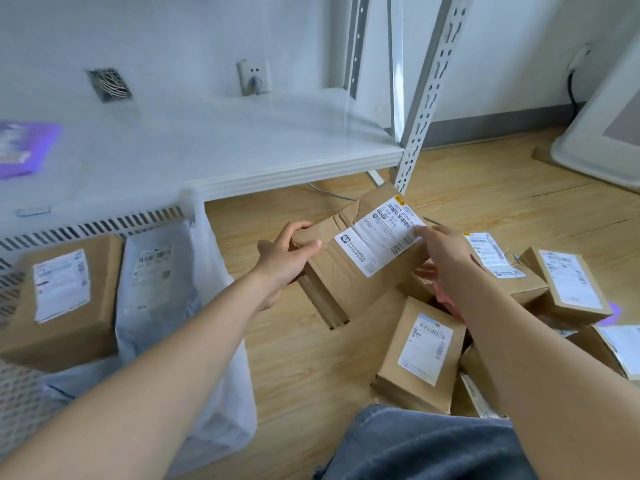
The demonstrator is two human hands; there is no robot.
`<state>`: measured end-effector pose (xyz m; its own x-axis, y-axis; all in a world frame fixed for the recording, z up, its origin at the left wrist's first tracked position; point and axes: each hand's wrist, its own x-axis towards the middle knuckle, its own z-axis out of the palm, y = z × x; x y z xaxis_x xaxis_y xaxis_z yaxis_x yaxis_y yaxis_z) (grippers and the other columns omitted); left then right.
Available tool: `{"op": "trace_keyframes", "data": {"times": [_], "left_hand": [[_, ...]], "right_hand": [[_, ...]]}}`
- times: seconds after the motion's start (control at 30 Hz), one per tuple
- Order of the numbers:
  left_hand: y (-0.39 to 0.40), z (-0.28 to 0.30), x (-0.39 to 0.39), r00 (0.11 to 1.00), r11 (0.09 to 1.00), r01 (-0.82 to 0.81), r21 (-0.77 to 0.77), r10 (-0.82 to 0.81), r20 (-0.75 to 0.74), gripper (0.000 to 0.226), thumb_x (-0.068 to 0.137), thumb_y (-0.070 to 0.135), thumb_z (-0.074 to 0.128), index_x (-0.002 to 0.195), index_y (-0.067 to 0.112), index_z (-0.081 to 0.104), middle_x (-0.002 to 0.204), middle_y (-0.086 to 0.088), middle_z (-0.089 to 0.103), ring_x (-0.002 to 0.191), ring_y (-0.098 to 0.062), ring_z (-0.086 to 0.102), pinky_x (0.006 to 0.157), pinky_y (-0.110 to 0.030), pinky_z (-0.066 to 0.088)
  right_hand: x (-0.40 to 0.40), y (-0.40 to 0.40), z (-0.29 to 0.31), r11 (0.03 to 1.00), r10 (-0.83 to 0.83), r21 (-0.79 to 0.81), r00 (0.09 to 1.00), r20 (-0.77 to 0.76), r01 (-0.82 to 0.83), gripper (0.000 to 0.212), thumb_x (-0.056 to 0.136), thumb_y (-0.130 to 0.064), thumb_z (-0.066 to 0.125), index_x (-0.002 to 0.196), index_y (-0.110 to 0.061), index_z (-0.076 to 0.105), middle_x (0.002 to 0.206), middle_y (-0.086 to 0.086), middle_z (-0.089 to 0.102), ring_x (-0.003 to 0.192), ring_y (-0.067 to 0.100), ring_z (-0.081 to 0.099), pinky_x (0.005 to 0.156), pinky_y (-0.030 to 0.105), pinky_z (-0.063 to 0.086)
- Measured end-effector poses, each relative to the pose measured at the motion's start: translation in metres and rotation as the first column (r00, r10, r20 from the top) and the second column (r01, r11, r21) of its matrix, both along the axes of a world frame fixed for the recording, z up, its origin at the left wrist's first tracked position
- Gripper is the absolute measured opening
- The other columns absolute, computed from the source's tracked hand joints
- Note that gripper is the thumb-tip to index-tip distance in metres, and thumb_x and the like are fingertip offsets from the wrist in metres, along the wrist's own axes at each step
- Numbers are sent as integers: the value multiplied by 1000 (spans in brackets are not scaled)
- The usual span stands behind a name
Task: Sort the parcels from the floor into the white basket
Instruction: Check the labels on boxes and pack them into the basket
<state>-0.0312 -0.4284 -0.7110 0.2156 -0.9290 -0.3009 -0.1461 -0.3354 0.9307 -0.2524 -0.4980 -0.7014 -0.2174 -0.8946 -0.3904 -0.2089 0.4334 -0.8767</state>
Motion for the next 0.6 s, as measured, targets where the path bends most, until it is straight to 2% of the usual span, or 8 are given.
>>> {"op": "trace_keyframes", "data": {"times": [0.07, 0.17, 0.27, 0.33, 0.4, 0.47, 0.53, 0.6], "left_hand": [[8, 11, 23, 999, 998, 12, -64, -8, 51, 39, 84, 33, 66, 110, 57, 49, 132, -5, 25, 114, -20, 49, 99, -35, 45], [22, 28, 58, 995, 986, 38, -161, -21, 103, 68, 84, 31, 66, 133, 60, 28, 145, 3, 29, 123, -18, 45, 96, -28, 42], [35, 46, 90, 936, 980, 98, -174, -31, 351, 78, 85, 41, 62, 136, 63, 7, 152, 11, 28, 134, -18, 36, 98, -24, 32], [46, 58, 108, 860, 979, 149, -140, -58, 508, 78, 85, 48, 58, 133, 68, 0, 150, 6, 33, 130, -23, 42, 91, -24, 32], [58, 69, 126, 795, 975, 192, -109, -90, 600, 74, 85, 52, 55, 128, 72, -1, 145, 5, 41, 120, -24, 51, 82, -24, 33], [69, 80, 144, 764, 973, 202, -112, -85, 639, 68, 86, 52, 53, 126, 74, 3, 142, 7, 46, 115, -24, 54, 80, -23, 34], [79, 88, 163, 772, 975, 180, -130, -58, 633, 62, 88, 50, 51, 127, 73, 9, 135, 8, 53, 110, -22, 56, 81, -23, 37], [86, 91, 181, 798, 974, 177, -140, -59, 600, 57, 91, 44, 49, 130, 69, 16, 140, 10, 48, 119, -20, 52, 88, -24, 42]], "right_hand": [[20, 2, 13, 999, 22, -43, 998, 56, -19, 23, 85, -29, 58, 104, -16, 58, 91, 6, 58, 87, 28, 59, 80, 43, 56], [52, 9, 28, 993, 75, -104, 989, 126, -62, 20, 89, -30, 56, 104, -18, 54, 97, 5, 59, 90, 26, 58, 84, 44, 54], [85, 19, 37, 984, 112, -155, 981, 160, -87, 15, 91, -27, 52, 103, -20, 55, 89, 1, 55, 89, 22, 56, 84, 43, 53], [104, 25, 42, 980, 131, -172, 977, 167, -102, 20, 91, -26, 51, 111, -24, 53, 87, -3, 52, 84, 18, 55, 78, 40, 53], [124, 31, 50, 975, 154, -191, 968, 197, -116, 25, 92, -24, 50, 115, -33, 49, 88, -7, 51, 78, 13, 53, 72, 36, 52], [146, 35, 59, 967, 191, -210, 959, 210, -147, 30, 92, -22, 48, 117, -38, 48, 89, -7, 52, 77, 12, 52, 66, 32, 49], [171, 39, 69, 955, 230, -241, 946, 229, -174, 34, 92, -17, 48, 118, -39, 50, 93, -5, 54, 79, 15, 53, 64, 30, 48], [199, 43, 76, 939, 272, -276, 932, 239, -203, 39, 91, -11, 47, 114, -41, 54, 96, -1, 57, 80, 17, 54, 67, 29, 47]]}}
